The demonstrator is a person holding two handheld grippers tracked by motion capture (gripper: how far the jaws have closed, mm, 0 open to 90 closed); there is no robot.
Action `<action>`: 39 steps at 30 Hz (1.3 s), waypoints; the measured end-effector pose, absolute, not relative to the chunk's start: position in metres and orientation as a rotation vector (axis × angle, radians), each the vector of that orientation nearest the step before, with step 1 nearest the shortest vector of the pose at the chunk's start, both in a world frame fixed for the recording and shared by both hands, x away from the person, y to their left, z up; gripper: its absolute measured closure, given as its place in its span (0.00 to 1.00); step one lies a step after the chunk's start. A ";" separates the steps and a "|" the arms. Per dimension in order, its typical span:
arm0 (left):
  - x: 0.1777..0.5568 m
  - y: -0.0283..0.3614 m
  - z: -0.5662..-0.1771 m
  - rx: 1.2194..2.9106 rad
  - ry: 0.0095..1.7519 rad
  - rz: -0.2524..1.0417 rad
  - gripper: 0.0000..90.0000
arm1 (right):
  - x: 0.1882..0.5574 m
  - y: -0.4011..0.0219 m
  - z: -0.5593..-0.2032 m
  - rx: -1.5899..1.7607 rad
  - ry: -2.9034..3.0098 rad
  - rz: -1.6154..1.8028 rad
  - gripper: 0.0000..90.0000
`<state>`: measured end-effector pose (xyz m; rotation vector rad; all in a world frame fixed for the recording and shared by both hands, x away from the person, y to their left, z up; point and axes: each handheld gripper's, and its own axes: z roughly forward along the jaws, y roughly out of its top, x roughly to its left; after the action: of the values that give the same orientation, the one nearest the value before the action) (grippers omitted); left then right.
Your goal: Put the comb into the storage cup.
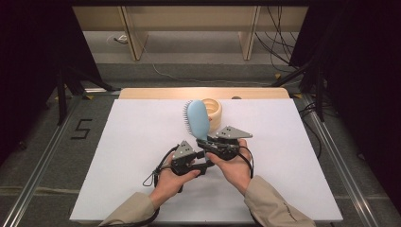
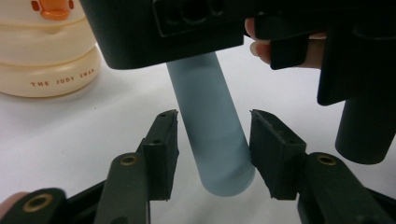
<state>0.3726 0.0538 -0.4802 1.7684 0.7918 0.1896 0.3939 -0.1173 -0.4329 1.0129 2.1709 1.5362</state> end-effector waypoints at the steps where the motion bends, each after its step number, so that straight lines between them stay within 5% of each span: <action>1: 0.373 0.054 -0.480 1.767 0.792 0.188 0.60 | 0.394 -0.117 -0.433 1.013 2.170 1.537 0.78; 39: 0.377 0.064 -0.482 1.691 0.873 0.100 0.71 | 0.393 -0.114 -0.433 0.978 2.161 1.543 0.77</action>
<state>0.3775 0.0636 -0.4816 1.6912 0.8732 0.1004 0.3930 -0.1143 -0.4328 0.9775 2.1613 1.5430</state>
